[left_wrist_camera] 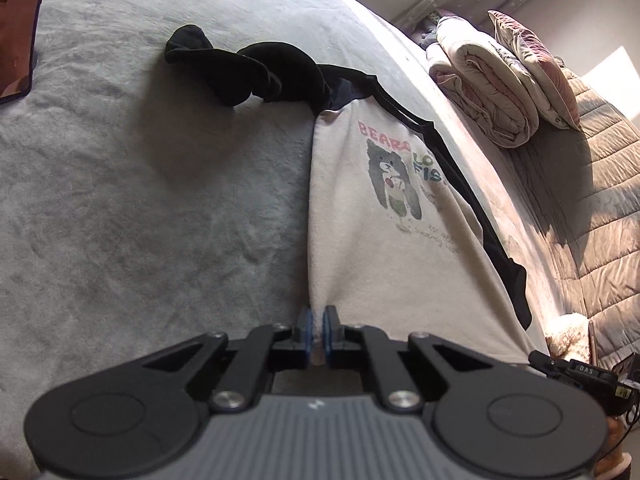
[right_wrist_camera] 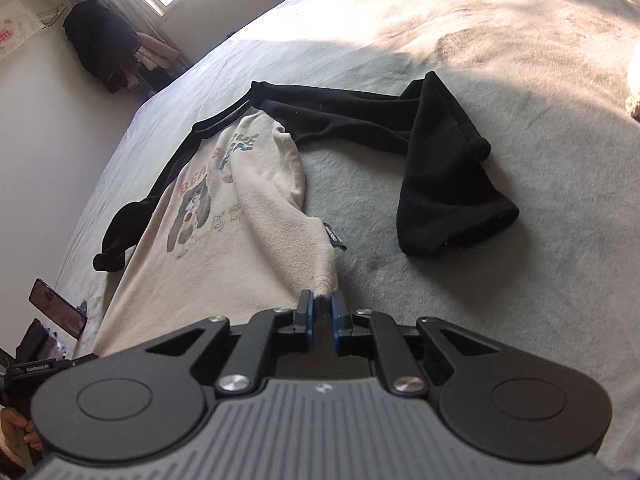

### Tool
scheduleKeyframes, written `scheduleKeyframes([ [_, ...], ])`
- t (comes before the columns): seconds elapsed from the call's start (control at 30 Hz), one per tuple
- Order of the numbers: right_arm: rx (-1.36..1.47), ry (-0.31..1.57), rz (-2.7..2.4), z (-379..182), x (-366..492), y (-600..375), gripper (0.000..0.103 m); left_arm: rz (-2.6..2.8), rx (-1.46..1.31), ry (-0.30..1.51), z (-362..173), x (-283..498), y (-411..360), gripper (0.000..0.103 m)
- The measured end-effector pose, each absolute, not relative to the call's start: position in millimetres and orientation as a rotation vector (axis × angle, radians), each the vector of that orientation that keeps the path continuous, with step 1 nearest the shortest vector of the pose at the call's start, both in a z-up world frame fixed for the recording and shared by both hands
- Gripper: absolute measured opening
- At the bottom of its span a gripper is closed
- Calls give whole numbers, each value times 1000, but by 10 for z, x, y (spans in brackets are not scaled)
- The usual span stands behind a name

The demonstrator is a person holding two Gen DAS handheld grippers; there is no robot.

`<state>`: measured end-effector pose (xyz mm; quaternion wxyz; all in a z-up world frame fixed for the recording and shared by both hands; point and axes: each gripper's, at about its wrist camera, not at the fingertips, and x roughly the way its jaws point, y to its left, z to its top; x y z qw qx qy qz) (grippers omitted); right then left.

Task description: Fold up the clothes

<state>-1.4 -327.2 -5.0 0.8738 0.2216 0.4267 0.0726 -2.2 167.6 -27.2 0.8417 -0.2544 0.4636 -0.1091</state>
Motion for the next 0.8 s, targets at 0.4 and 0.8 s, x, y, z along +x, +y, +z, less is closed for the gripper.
scheduleKeyframes([
  [0.4,401,951,180,56,-286,-3043,9,-257,-410,1034,-275,-254,1730,5],
  [0.8,260,1088,139,-425,-237,-2887,9,-241,-284,1087,-600,-199,1605,6],
])
